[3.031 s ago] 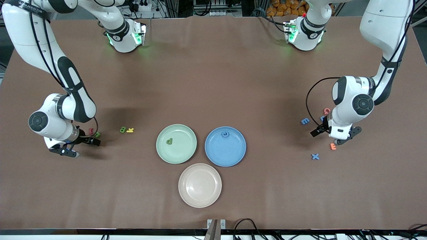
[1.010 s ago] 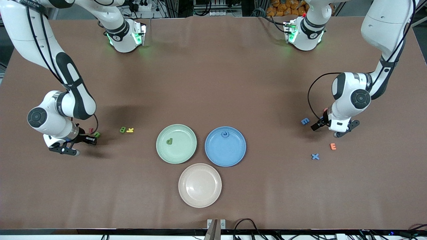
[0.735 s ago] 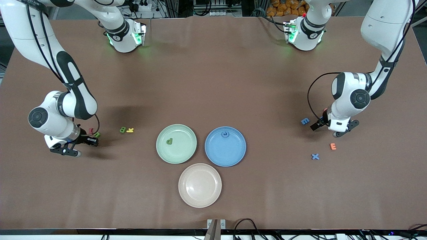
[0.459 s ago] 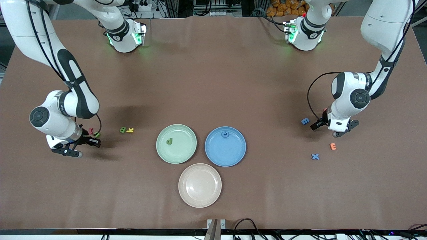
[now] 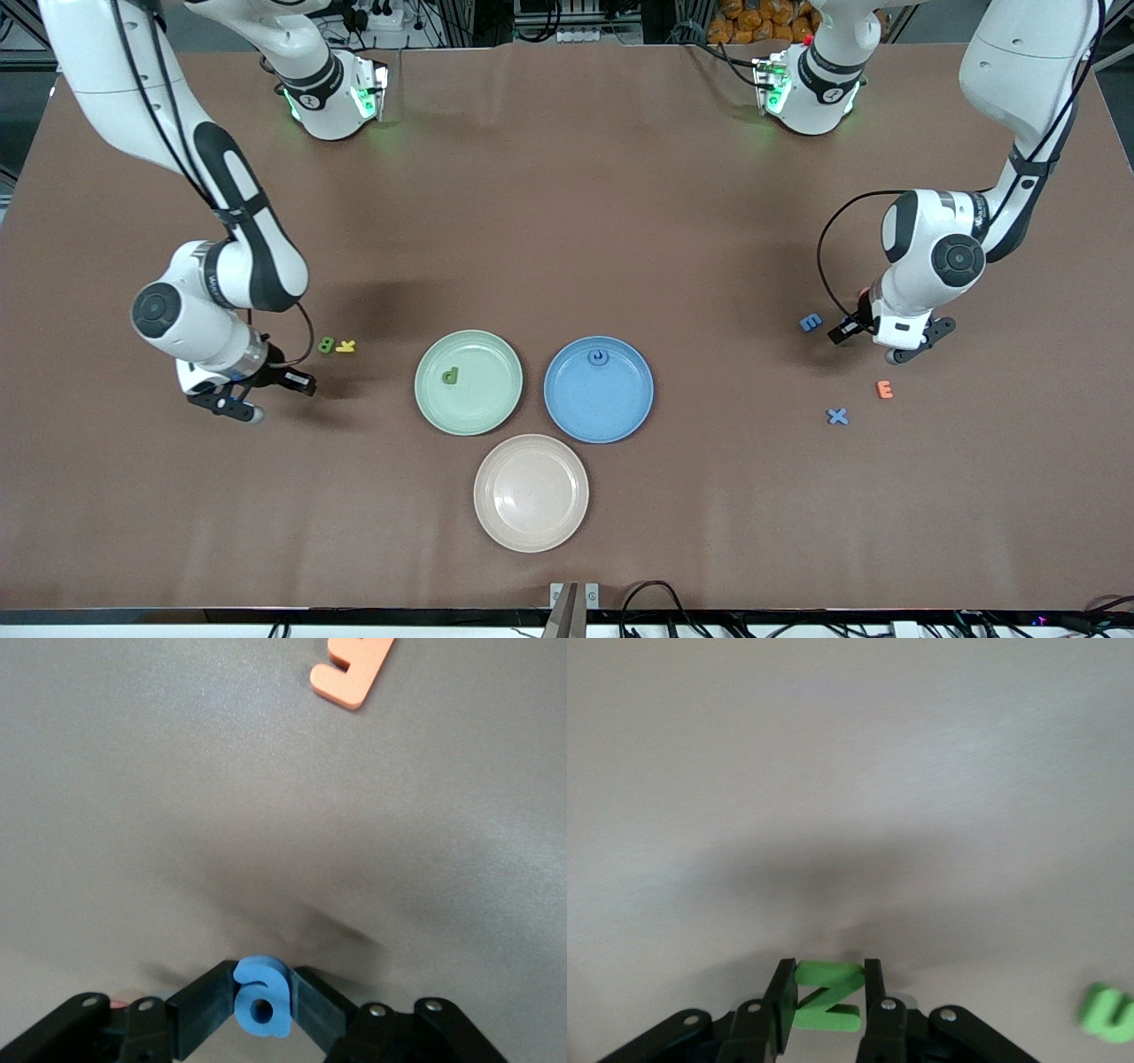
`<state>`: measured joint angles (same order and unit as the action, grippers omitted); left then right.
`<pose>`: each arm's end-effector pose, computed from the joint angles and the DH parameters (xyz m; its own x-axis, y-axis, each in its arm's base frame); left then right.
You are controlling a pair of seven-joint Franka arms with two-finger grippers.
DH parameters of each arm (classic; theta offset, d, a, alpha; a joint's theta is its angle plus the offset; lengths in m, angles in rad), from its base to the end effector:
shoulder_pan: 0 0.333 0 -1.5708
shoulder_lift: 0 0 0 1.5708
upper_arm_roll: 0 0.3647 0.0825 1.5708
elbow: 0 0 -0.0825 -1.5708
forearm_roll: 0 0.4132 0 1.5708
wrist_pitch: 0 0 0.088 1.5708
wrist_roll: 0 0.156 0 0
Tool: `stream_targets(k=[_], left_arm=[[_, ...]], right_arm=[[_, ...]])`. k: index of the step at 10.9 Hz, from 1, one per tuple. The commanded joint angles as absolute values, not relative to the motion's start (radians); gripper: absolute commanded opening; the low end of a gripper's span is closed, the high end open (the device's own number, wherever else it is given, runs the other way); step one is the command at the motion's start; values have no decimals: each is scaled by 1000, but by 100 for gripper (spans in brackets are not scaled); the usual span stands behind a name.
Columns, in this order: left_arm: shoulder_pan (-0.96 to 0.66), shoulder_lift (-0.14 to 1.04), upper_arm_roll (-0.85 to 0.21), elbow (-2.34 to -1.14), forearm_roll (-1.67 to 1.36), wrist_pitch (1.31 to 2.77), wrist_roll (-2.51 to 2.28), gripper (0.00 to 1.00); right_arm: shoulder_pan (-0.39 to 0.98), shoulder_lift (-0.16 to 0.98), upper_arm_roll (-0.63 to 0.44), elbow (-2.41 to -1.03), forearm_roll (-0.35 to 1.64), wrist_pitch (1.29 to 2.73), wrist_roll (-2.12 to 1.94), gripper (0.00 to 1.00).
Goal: Sort letters by color into matching plates
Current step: 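Carry the green Z to the green plate while the left gripper carries the blue letter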
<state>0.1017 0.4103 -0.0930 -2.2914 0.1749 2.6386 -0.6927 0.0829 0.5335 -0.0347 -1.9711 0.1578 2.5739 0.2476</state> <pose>0.5501 0.0014 0.1356 0.8508 0.5250 -0.0232 0.5226 -0.8498 -0.0684 0.6664 0.0341 0.1727 0.9463 -0.3201 0.0450 -0.3153 -0.9447 -0.0898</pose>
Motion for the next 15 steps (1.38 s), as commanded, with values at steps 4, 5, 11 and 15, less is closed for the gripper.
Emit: stream_targets(k=[4, 5, 11, 15], left_arm=[[94, 383, -188, -2170, 201, 2495, -791, 0], [89, 387, -216, -2122, 201, 2438, -842, 0], [-128, 449, -261, -1950, 187, 2385, -1230, 0], [-288, 557, -256, -1791, 189, 2385, -1516, 0]], right_arm=[[270, 525, -21, -1918, 186, 2505, 535, 21], [297, 528, -6, -1899, 184, 2493, 596, 21], [396, 571, 49, -1821, 186, 2493, 768, 23], [402, 591, 48, -1801, 166, 2490, 744, 100]])
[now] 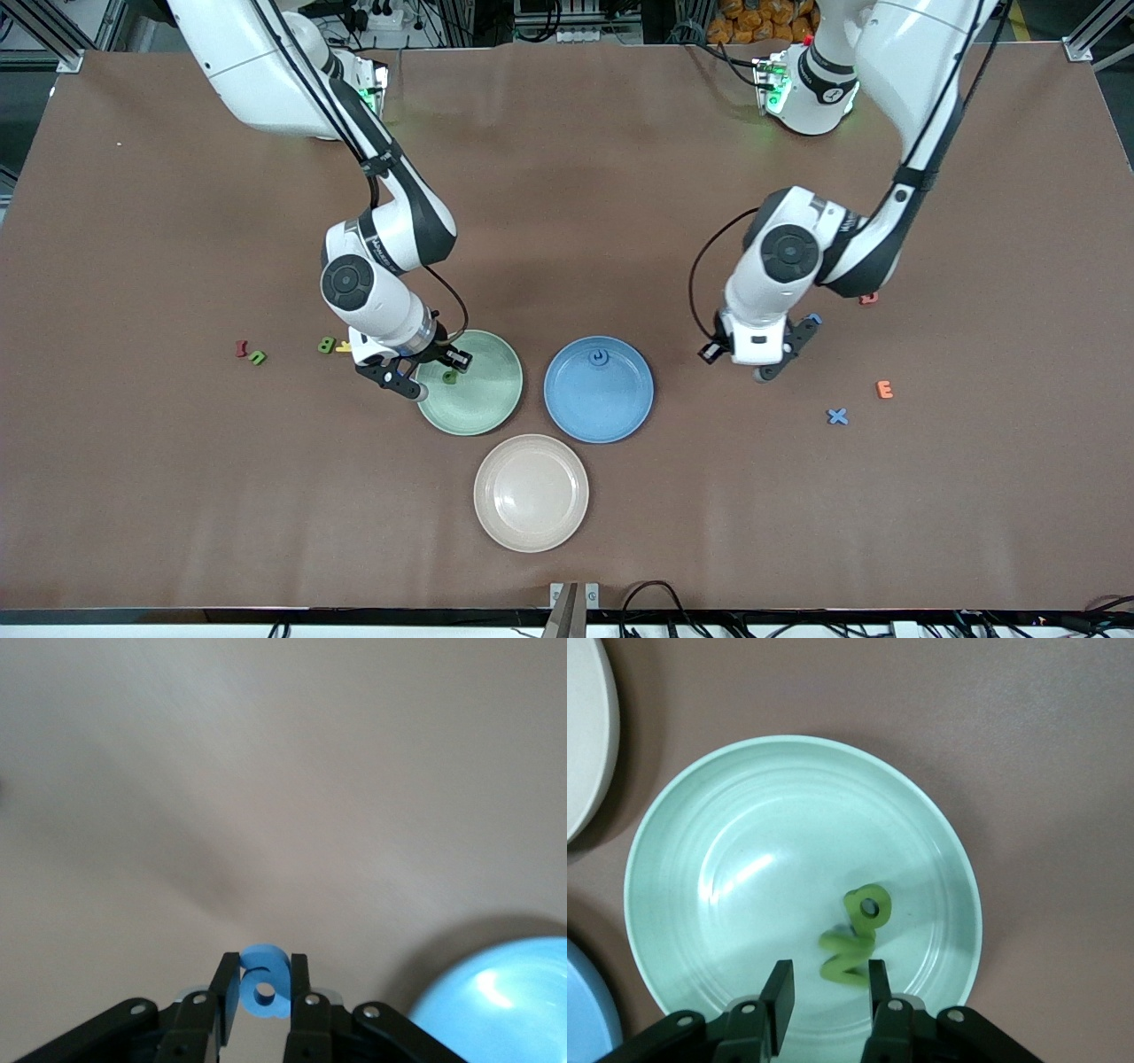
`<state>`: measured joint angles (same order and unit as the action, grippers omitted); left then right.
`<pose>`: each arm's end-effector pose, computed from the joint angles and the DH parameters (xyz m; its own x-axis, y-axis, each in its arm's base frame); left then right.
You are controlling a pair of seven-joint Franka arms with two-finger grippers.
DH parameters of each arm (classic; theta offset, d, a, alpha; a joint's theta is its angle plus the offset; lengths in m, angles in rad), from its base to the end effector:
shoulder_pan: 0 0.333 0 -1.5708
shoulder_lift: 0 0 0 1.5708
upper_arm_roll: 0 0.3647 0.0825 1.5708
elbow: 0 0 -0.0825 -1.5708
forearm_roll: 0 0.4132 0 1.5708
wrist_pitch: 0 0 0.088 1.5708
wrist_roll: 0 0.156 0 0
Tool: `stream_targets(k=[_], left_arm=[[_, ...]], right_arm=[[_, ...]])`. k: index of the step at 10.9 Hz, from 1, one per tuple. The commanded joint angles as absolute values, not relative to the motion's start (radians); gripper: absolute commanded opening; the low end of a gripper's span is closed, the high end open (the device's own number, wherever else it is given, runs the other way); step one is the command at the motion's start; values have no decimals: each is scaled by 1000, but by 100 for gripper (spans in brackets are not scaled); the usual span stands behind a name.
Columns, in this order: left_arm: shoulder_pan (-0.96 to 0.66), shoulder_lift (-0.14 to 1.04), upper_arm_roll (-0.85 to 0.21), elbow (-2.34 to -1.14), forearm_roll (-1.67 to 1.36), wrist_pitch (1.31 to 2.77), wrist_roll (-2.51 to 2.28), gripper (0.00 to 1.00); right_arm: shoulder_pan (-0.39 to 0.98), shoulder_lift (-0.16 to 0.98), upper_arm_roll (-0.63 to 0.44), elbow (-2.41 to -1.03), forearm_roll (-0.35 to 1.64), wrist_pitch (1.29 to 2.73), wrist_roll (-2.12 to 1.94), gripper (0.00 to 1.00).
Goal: Sort letters by color into matching plates
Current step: 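Carry the green Z to the green plate while the left gripper carries the blue letter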
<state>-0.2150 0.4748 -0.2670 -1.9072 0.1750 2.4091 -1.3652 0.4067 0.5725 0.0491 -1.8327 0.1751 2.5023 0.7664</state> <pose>0.6077 -0.3021 0.2334 0.7059 0.7082 0.0120 0.7070 -0.7056 0.0476 0.6354 0.3137 0.1982 0.8988 -0.4367 -0.0377 -0.4367 -0.8848 -0.1625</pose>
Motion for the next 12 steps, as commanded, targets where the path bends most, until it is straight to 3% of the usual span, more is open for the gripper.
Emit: stream_targets(k=[1, 5, 12], left_arm=[[-308, 566, -256, -1758, 189, 2384, -1570, 0], [-377, 621, -258, -1655, 187, 2385, -1678, 0], [-402, 701, -255, -1568, 195, 2450, -1683, 0]], right_arm=[[396, 589, 45, -1799, 166, 2476, 680, 100], [367, 565, 2, -1801, 163, 2375, 560, 100], [198, 563, -37, -1825, 163, 2373, 364, 100]])
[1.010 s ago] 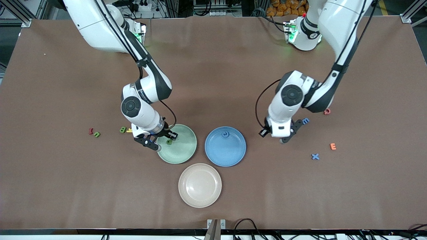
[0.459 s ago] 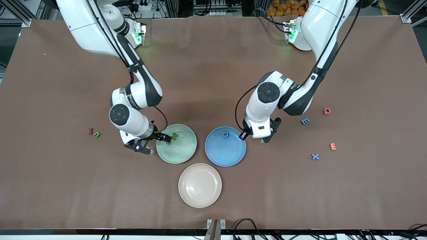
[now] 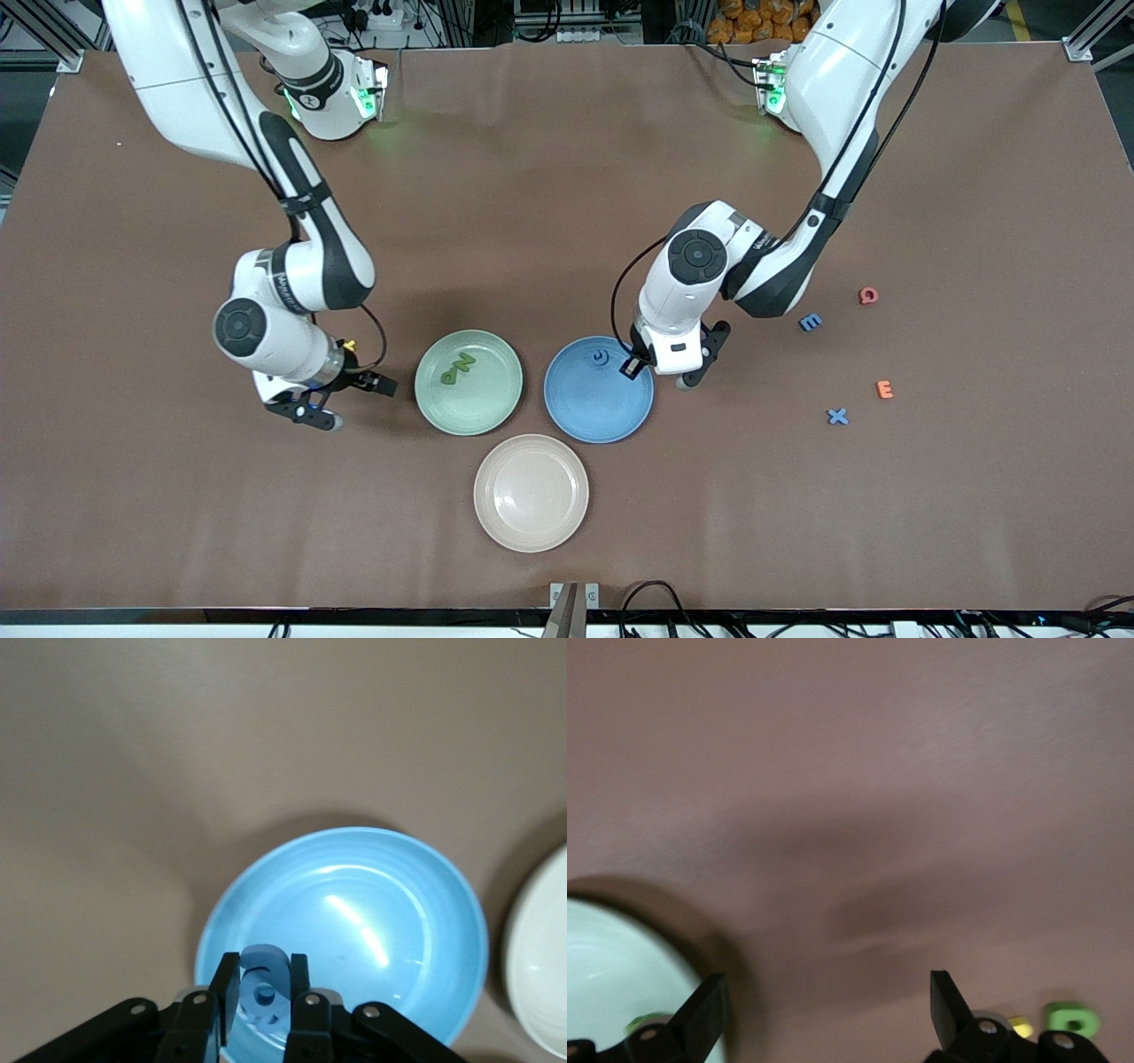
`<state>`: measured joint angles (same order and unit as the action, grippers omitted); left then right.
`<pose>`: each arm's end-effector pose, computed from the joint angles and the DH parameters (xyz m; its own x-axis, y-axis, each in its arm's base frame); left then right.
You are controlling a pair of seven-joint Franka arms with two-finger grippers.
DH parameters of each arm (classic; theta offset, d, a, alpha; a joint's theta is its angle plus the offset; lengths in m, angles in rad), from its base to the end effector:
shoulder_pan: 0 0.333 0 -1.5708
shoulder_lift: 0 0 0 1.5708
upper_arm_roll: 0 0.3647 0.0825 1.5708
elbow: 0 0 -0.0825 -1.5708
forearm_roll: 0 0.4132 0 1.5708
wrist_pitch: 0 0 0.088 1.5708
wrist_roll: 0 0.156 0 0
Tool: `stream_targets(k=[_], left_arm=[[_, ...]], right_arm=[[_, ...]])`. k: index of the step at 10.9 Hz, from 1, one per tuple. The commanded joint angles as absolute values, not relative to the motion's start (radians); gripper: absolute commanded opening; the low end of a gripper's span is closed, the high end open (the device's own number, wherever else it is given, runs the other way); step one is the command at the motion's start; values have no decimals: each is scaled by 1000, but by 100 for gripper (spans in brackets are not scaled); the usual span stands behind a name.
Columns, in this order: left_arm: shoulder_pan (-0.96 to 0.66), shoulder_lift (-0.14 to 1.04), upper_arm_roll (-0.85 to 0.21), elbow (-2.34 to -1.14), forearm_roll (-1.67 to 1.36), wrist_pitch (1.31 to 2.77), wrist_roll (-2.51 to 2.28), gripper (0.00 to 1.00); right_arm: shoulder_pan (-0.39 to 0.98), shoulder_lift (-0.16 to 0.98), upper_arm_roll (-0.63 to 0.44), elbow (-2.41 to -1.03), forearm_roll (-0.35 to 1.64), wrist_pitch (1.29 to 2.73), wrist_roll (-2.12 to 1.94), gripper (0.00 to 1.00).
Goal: Sort letters by color into matching plates
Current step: 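Release the green Z on the green plate while the left gripper drops the blue letter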
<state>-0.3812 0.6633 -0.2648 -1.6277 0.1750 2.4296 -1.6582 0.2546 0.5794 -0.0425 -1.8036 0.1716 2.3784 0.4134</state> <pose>0.6295 -0.4357 0.2306 0.5791 0.8142 -0.0419 0.8080 -0.5664 0.1626 0.6830 0.1565 0.1941 0.9492 -0.3112 -0.0459 -0.3141 -0.9457 -0.0831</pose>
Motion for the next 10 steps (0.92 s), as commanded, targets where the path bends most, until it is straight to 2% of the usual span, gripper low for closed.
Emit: stream_targets(k=[1, 6, 7, 8, 9, 10], left_arm=[[-402, 716, -255, -1565, 195, 2485, -1678, 0], [-440, 752, -252, -1565, 198, 2583, -1671, 0], [-448, 752, -250, -1565, 199, 2594, -1669, 7], [-442, 752, -250, -1566, 204, 2594, -1646, 81], [-440, 747, -250, -1569, 203, 2594, -1614, 100], [-431, 744, -247, -1569, 204, 2591, -1591, 100]], right_arm=[[168, 563, -37, -1832, 161, 2373, 341, 100], [69, 551, -61, -1891, 112, 2378, 235, 100], [48, 542, -63, -1916, 71, 2382, 230, 100], [29, 529, -63, -1933, 42, 2385, 230, 100], [19, 525, -63, -1945, 29, 2385, 224, 100], [11, 519, -63, -1957, 28, 2387, 215, 100]])
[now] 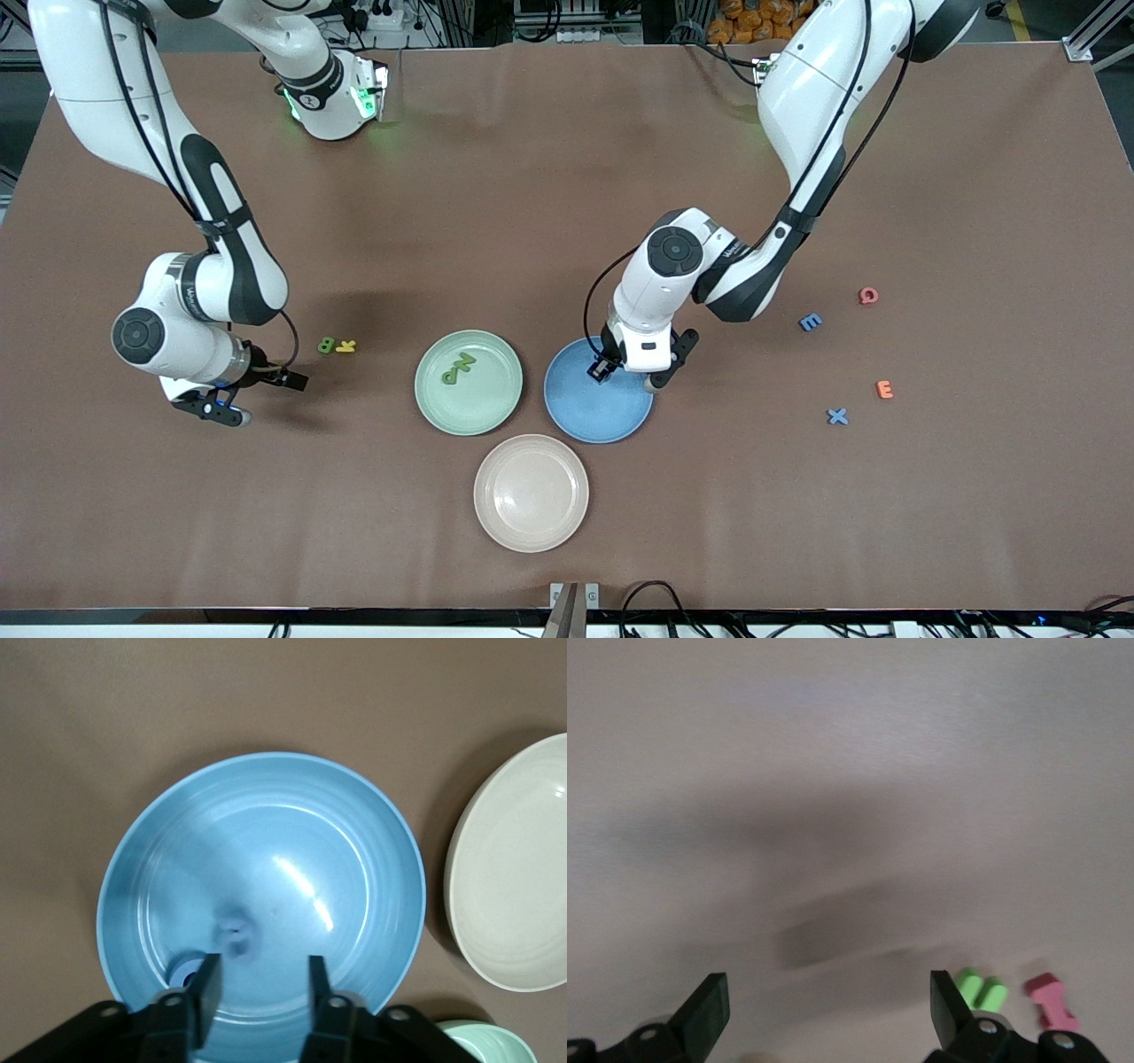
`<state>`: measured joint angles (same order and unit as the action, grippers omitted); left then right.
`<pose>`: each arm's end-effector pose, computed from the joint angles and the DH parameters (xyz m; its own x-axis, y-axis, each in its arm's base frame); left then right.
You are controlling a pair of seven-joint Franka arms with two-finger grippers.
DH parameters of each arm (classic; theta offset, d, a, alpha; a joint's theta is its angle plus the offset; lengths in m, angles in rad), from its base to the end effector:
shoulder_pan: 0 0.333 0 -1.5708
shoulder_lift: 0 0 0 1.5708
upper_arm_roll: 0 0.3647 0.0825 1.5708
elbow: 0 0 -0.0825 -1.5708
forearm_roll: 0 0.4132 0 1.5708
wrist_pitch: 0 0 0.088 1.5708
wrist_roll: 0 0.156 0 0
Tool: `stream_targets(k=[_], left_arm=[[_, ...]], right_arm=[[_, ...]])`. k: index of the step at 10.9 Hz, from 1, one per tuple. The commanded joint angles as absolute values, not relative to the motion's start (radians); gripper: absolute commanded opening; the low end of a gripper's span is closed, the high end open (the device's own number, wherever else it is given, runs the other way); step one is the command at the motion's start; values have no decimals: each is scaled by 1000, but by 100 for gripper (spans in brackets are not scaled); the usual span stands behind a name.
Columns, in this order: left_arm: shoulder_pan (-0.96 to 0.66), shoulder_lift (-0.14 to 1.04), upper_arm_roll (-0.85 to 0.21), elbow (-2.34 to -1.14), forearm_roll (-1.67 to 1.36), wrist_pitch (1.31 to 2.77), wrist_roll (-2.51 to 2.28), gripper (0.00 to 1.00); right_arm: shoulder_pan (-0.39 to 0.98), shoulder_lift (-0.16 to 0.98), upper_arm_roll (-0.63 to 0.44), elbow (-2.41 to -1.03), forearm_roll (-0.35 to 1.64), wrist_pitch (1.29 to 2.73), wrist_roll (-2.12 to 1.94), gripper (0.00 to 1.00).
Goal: Sort letters by color into matching plates
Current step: 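Move the right gripper to the green U while the left gripper reaches the blue X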
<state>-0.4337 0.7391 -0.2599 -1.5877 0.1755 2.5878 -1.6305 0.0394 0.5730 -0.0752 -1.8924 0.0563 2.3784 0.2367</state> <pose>0.6287 -0.4812 0.2107 0.6342 0.7708 -0.0604 0.7513 -0.5960 0.2834 0.6641 -0.0203 0.1620 0.9505 -0.2999 -0.0810 -0.2989 -0.9540 0.0251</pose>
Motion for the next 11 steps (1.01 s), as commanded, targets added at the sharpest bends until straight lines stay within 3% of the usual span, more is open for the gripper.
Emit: stream_targets(k=[1, 5, 11], left_arm=[[-425, 739, -244, -1578, 203, 2580, -1536, 100], [-332, 689, -238, -1623, 212, 2421, -1229, 100], [-117, 600, -238, -1794, 212, 2421, -794, 100]], right_arm=[[-1, 512, -63, -1968, 28, 2388, 201, 100], [-32, 506, -63, -2020, 28, 2451, 161, 100], [-48, 508, -61, -2054, 14, 2500, 150, 100]])
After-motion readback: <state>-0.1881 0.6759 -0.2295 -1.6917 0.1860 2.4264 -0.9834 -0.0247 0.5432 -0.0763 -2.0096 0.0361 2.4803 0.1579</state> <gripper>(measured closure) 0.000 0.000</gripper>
